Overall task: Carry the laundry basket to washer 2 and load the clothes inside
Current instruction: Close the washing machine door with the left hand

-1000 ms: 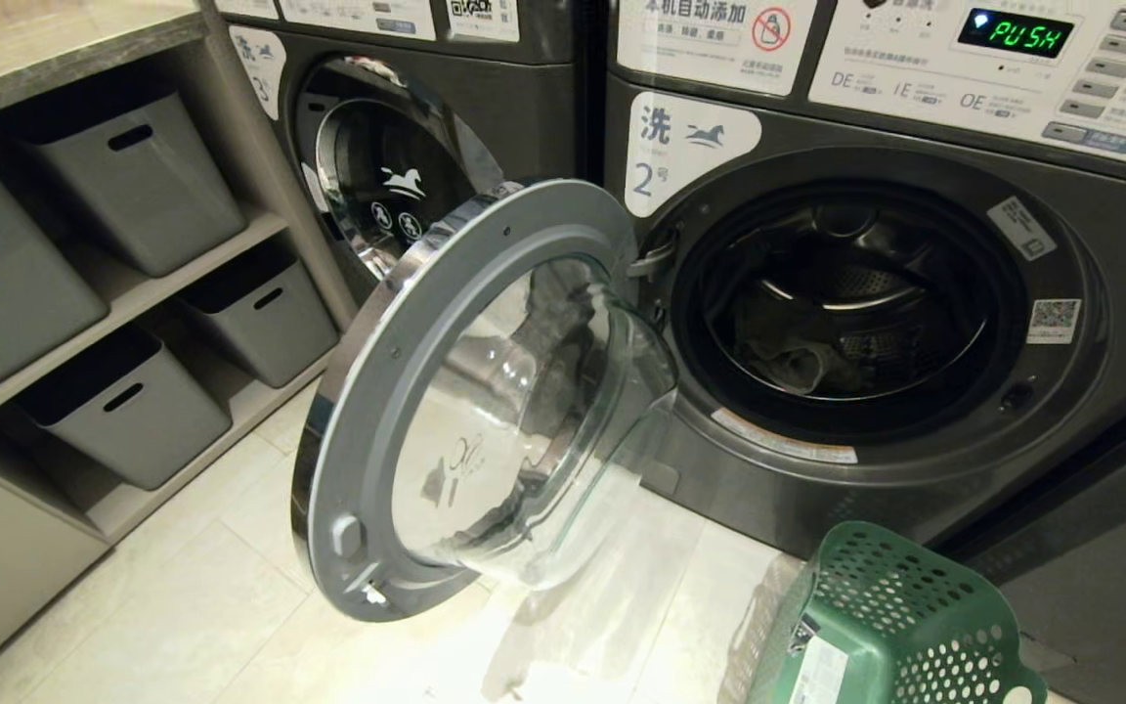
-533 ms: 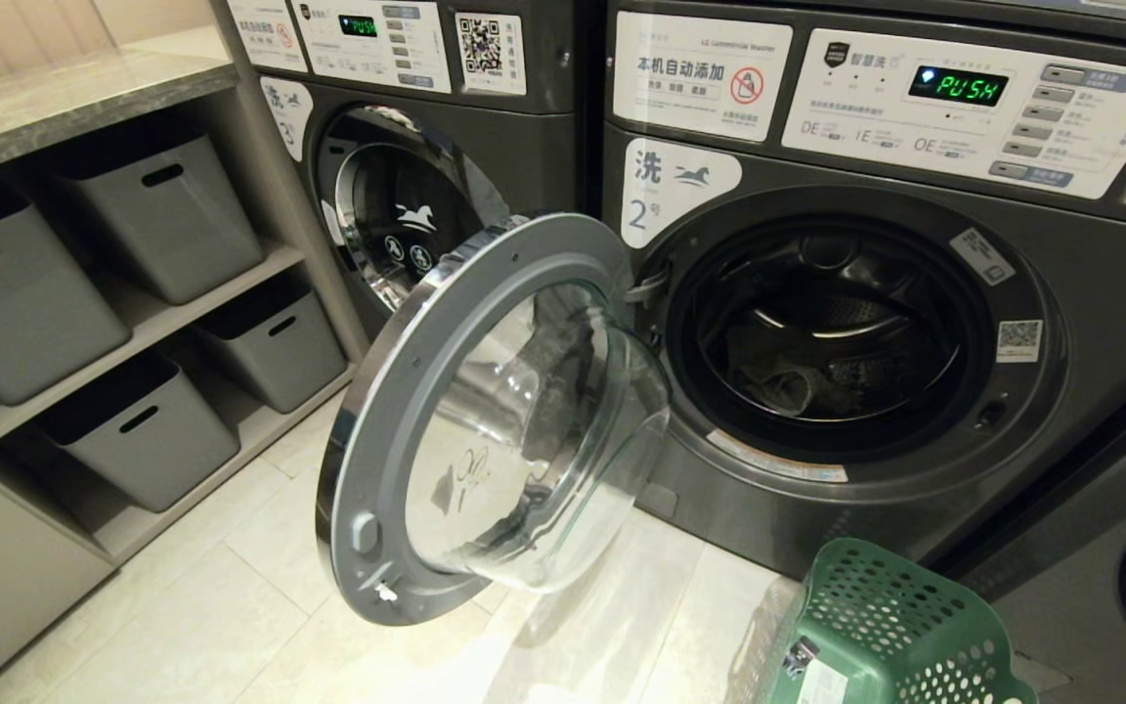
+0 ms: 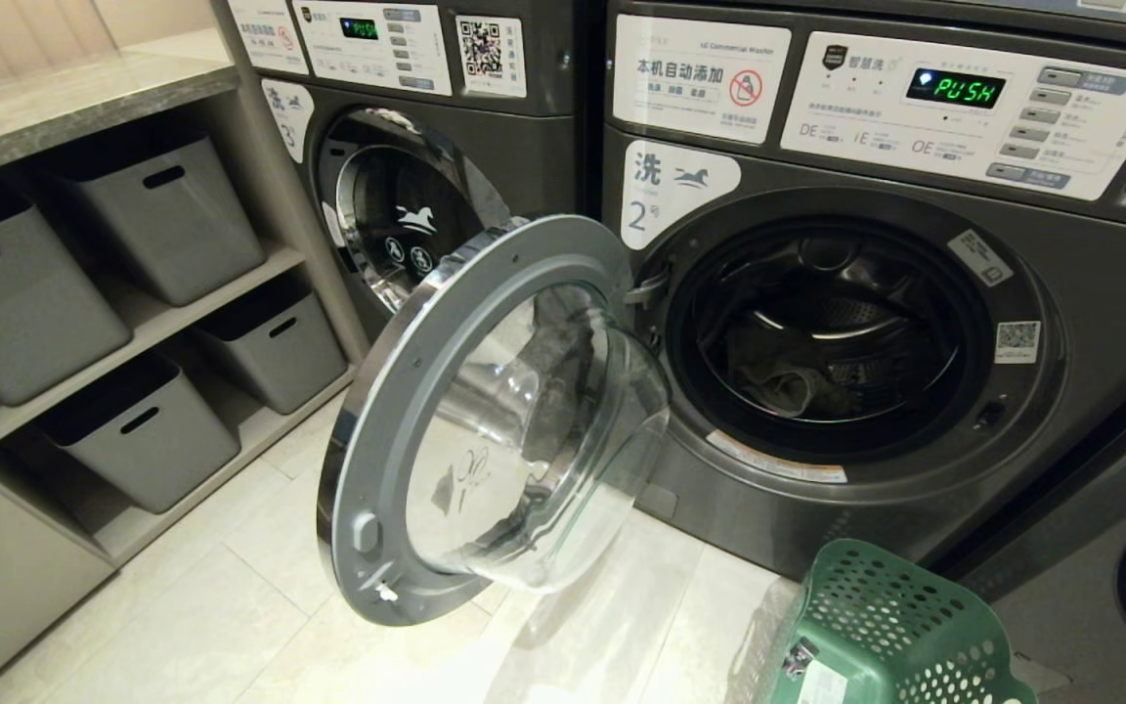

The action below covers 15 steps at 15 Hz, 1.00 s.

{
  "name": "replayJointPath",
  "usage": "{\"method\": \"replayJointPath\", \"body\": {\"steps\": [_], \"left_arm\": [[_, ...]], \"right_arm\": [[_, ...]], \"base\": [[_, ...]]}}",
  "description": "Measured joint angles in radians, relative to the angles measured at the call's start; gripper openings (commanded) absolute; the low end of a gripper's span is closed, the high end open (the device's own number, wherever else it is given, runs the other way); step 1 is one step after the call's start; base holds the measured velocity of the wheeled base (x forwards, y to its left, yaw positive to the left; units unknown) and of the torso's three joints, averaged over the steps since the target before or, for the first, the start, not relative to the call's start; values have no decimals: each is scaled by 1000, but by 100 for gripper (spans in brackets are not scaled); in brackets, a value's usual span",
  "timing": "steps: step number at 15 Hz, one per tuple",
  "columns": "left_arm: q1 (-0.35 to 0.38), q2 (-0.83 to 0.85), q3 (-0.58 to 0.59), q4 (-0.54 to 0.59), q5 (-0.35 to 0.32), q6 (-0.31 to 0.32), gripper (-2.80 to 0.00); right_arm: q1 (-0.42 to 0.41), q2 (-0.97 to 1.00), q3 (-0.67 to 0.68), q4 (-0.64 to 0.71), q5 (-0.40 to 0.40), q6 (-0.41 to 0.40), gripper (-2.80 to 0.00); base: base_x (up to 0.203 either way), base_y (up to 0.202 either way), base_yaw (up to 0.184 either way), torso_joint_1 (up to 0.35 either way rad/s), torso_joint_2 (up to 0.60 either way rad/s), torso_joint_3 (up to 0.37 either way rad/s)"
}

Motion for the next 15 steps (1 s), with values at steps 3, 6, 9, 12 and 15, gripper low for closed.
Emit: {"method": "replayJointPath", "body": {"steps": [3,6,9,12,15], "left_arm": [[0,8,-133,22,-30,5,-280],[1,98,-360,89,-35,7,-280],[4,319,-564,111,36,8,-280],[7,623,-762,115,104,-29,-280],[25,915,-913,115,8,-221,-280]], "right_arm": [[0,0,0,0,0,0,-280],[0,0,0,0,2,-1,-280],[0,0,0,-3,2,1,-280],[0,0,0,-3,2,2,-280],[0,0,0,-3,2,2,-280]], "base": [[0,0,0,0,0,0],[0,0,0,0,0,0],[0,0,0,0,0,0],[0,0,0,0,0,0],[0,0,0,0,0,0]]}}
